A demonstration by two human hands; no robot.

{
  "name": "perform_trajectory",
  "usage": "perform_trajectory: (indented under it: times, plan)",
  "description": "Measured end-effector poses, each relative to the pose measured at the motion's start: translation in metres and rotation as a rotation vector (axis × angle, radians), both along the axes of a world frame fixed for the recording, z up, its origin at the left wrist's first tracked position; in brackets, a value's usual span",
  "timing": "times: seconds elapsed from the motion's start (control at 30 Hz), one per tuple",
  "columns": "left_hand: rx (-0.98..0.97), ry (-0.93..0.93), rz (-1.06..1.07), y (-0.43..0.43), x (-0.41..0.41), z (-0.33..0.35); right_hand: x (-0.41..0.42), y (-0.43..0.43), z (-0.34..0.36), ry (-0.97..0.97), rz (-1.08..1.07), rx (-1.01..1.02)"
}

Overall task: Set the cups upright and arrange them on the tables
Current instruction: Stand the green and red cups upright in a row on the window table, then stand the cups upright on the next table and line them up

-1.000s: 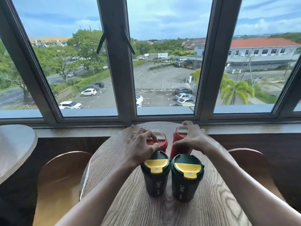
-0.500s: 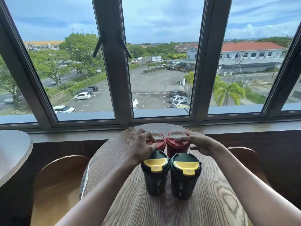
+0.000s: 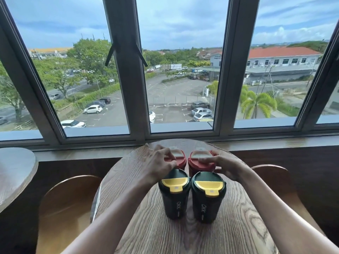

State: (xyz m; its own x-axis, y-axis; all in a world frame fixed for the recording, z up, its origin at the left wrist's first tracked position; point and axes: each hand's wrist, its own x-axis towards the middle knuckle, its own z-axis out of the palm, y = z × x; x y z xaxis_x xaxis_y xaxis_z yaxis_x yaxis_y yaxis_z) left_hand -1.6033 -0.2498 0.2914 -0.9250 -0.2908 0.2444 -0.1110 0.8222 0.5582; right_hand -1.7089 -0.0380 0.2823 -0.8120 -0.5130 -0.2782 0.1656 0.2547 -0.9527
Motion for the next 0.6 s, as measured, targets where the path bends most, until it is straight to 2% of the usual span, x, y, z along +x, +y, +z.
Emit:
perform_trajectory:
  times: [0.13,0.23,0.4,0.6]
  plan:
    - [-0.002,0.005,-0.007,-0.001,0.000,-0.002,0.007,-0.003,0.005,0.063,0.053,0.065]
    - [-0.020,0.033,-0.038,-0.001,0.003,-0.002,0.014,-0.004,0.016,0.281,0.044,0.177]
    - [0.067,0.126,-0.058,-0.014,0.019,0.011,0.028,-0.025,0.044,0.735,-0.107,0.205]
    - [0.084,0.144,0.068,-0.067,0.061,0.037,0.071,-0.100,0.075,0.936,0.011,0.219]
